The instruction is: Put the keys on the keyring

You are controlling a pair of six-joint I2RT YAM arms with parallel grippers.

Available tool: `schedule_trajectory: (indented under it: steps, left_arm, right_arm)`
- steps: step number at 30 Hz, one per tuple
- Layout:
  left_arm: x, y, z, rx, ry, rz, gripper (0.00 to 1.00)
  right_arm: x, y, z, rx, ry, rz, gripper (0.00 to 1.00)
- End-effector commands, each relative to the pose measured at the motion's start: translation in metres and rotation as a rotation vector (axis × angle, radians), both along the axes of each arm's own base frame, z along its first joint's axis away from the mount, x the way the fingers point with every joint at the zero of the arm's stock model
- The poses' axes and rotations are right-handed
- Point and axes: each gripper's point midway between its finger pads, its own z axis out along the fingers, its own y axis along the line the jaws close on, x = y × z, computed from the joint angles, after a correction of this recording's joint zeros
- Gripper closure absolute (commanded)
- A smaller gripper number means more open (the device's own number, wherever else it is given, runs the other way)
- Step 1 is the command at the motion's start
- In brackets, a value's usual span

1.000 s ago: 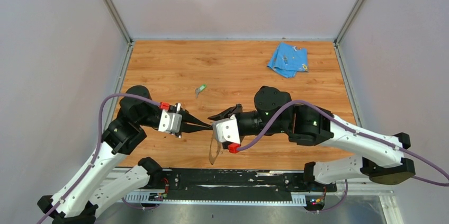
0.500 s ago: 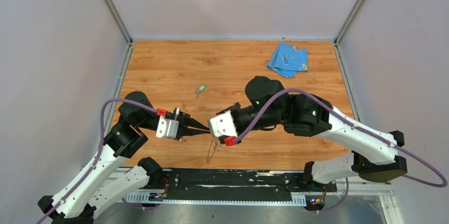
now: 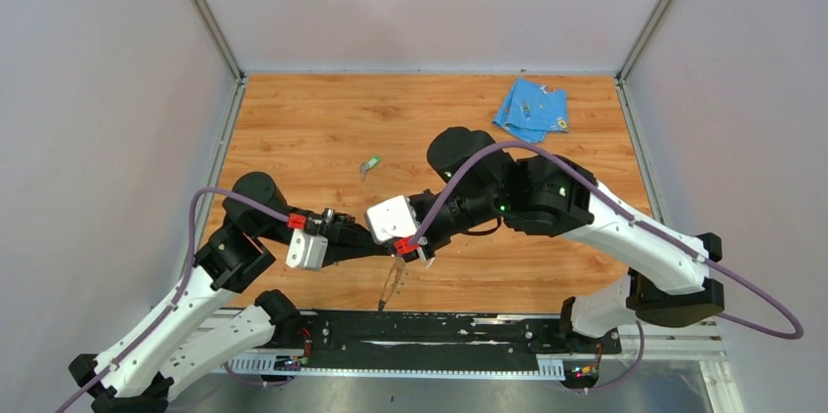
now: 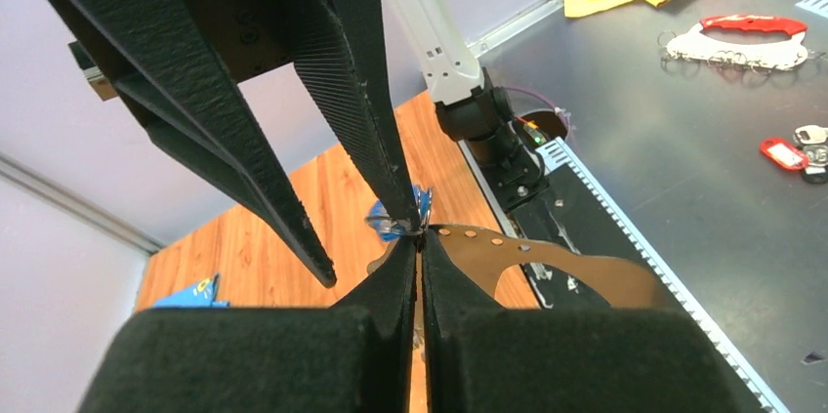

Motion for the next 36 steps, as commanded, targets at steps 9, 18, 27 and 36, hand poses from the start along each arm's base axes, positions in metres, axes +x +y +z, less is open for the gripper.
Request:
schedule_trajectory:
  steps: [9, 18, 27, 36]
  left_arm:
    - [0.009, 0.001, 0.04, -0.14, -0.186, 0.089, 1.0]
    - [0.021, 0.002, 0.064, -0.188, -0.189, 0.191, 1.0]
    - [0.036, 0.009, 0.099, -0.343, -0.202, 0.307, 1.0]
    - [0.041, 0.007, 0.121, -0.421, -0.236, 0.328, 1.0]
  right_arm:
    - [0.028, 0.004, -0.009, -0.06, 0.178, -0.058, 0.66]
    - [0.038, 0.0, 0.003, -0.011, 0.255, -0.027, 0.64]
    - [0.06, 0.012, 0.032, 0.073, 0.415, -0.021, 0.55]
    - [0.062, 0.014, 0.037, 0.061, 0.531, -0.034, 0.51]
